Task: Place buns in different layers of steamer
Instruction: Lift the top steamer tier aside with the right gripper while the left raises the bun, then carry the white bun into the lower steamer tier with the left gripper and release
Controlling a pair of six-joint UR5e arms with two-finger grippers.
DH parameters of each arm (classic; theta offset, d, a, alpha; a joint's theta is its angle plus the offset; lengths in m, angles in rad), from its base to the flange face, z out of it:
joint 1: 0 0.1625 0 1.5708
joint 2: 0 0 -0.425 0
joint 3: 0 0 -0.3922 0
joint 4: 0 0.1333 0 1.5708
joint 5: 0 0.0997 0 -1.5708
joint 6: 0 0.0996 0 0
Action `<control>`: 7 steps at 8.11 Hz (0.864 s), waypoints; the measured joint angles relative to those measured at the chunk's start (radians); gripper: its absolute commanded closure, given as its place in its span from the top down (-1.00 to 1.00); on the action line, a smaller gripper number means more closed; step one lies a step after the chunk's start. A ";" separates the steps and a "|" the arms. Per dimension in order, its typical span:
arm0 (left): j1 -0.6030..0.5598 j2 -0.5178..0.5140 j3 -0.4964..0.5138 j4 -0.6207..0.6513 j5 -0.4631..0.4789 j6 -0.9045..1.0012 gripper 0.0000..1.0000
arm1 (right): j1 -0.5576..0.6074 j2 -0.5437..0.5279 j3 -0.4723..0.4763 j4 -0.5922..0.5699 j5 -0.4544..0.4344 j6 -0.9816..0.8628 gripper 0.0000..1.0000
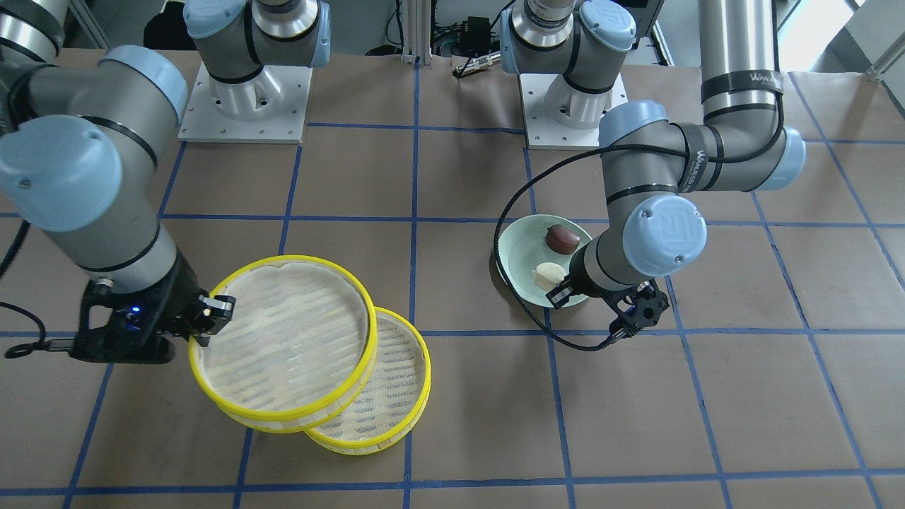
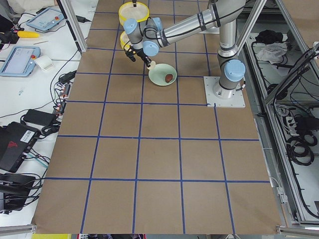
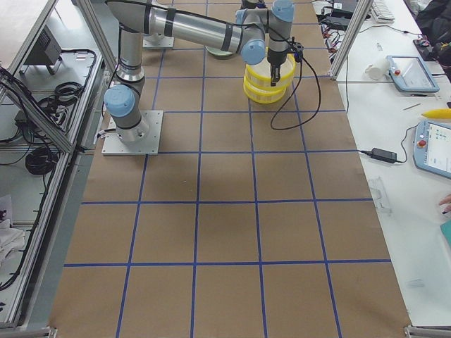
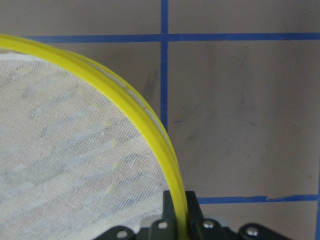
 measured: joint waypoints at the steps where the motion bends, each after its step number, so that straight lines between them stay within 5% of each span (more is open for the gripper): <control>1: 0.000 0.020 0.030 0.002 -0.004 0.006 -1.00 | -0.063 -0.014 -0.006 0.026 -0.009 -0.048 -1.00; 3: -0.004 0.030 0.107 0.050 -0.055 0.019 -1.00 | -0.177 -0.025 -0.008 0.046 -0.018 -0.140 -1.00; 7: -0.037 -0.018 0.138 0.311 -0.213 0.109 -1.00 | -0.227 -0.011 0.001 0.041 -0.021 -0.234 -1.00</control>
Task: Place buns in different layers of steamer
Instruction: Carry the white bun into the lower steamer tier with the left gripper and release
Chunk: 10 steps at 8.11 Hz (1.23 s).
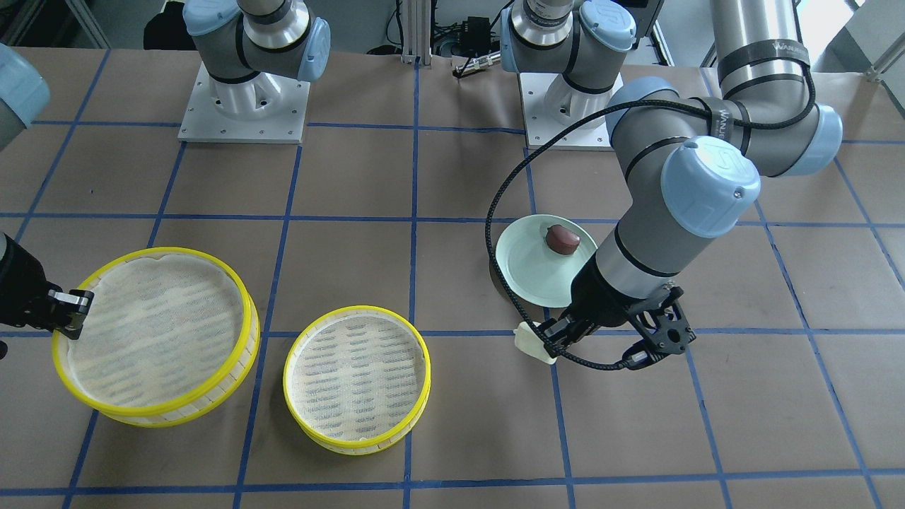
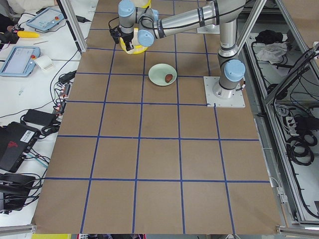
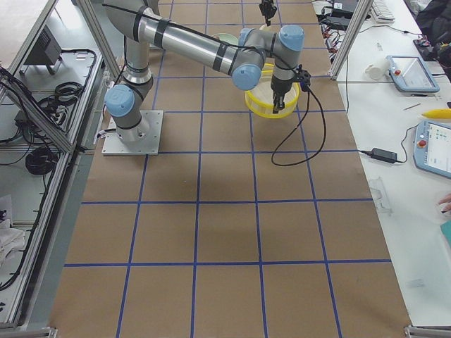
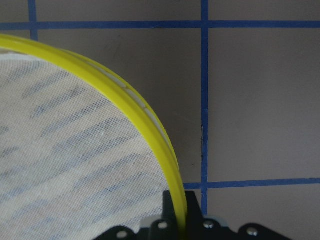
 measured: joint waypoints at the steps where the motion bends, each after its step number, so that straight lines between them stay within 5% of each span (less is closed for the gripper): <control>1: -0.032 -0.023 0.001 0.069 -0.046 0.008 -1.00 | -0.001 0.002 0.001 0.000 0.000 -0.005 -1.00; 7: -0.181 -0.199 0.017 0.357 -0.177 -0.171 -0.90 | -0.011 -0.003 0.003 0.004 0.000 -0.008 -1.00; 10: -0.217 -0.247 0.021 0.402 -0.179 -0.270 0.49 | -0.011 -0.003 0.004 0.006 0.000 -0.007 -1.00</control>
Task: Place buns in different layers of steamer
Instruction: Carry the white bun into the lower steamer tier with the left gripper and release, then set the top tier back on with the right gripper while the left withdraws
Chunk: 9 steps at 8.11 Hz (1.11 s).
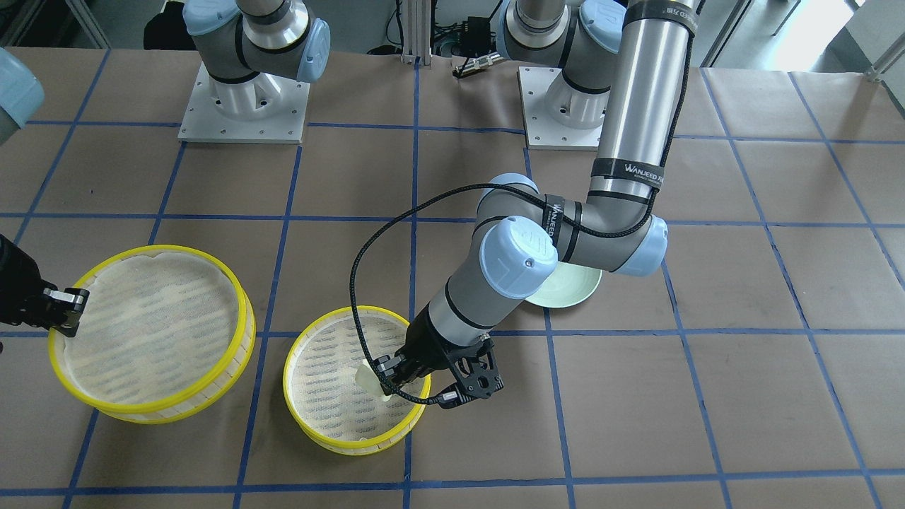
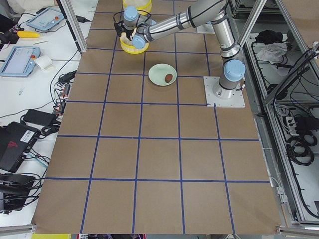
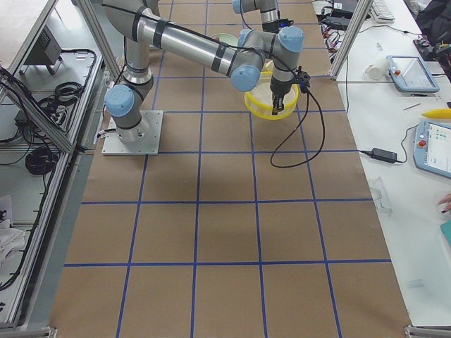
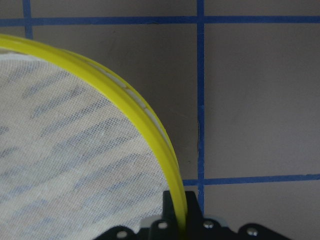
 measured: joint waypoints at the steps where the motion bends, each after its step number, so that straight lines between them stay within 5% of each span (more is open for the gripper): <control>1: -0.006 -0.005 0.000 0.003 0.000 -0.024 0.64 | 0.000 0.001 0.000 0.001 0.000 0.000 -1.00; 5: -0.009 0.040 0.001 -0.013 0.034 -0.145 0.85 | 0.000 -0.001 0.000 0.003 0.001 0.002 -1.00; 9: 0.116 0.203 -0.009 -0.320 0.246 0.183 1.00 | 0.049 -0.017 0.001 -0.008 0.010 0.077 -1.00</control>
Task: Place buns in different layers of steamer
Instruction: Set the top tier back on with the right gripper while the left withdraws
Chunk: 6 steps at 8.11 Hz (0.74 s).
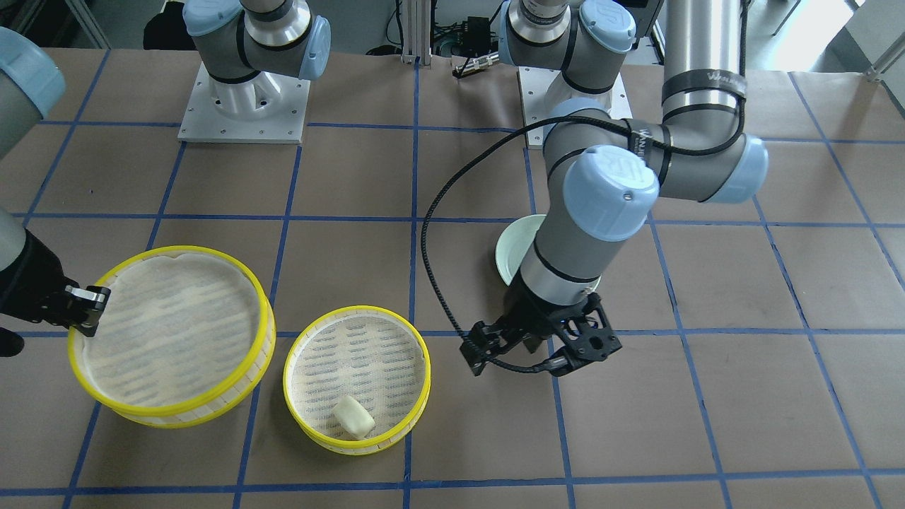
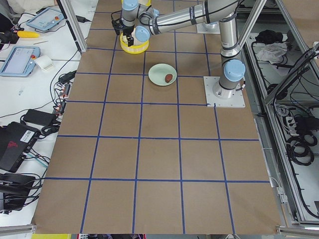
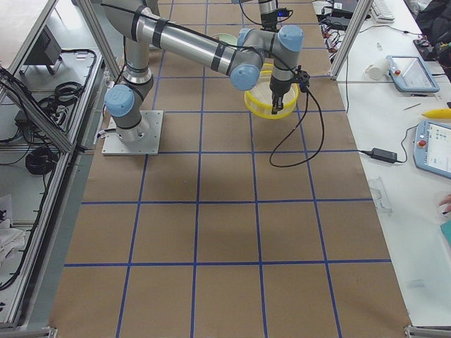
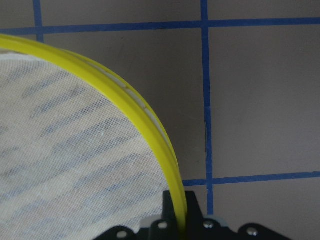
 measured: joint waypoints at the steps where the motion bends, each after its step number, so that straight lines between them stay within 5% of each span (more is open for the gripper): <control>1: 0.048 0.034 -0.004 -0.093 0.037 0.074 1.00 | 0.043 0.000 0.000 -0.008 0.002 0.057 -1.00; 6: 0.130 0.111 -0.187 -0.298 0.233 0.102 0.89 | 0.272 0.080 0.000 -0.145 0.004 0.402 -1.00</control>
